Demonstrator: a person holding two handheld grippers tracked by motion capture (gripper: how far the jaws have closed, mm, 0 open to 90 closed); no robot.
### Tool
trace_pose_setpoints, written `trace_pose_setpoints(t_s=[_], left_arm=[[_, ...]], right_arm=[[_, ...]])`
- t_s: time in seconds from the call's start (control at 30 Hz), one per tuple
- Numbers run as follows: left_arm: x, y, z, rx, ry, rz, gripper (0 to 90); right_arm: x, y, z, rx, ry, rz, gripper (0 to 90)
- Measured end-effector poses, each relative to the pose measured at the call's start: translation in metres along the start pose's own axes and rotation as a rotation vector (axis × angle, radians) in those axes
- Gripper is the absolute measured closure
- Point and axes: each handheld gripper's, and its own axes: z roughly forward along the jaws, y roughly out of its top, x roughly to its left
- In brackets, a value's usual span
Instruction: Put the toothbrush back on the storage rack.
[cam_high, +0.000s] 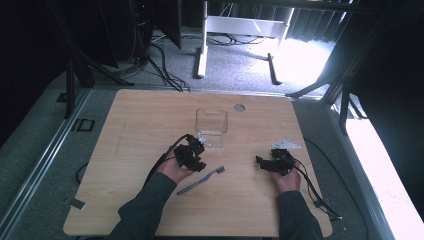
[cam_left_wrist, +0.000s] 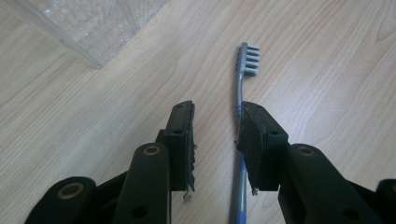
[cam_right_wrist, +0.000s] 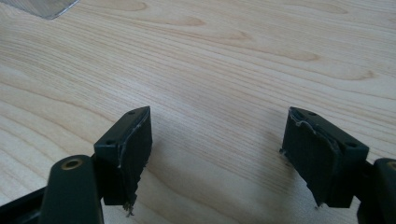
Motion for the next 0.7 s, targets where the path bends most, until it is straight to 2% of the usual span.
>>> trace_pose_setpoints(t_s=[0.7], left_arm=[[-0.0061, 0.0030, 0.0103, 0.059, -0.027, 0.018, 65.7]], right_arm=[[0.0002, 0.0000, 0.0000, 0.000, -0.001, 0.000, 23.7]])
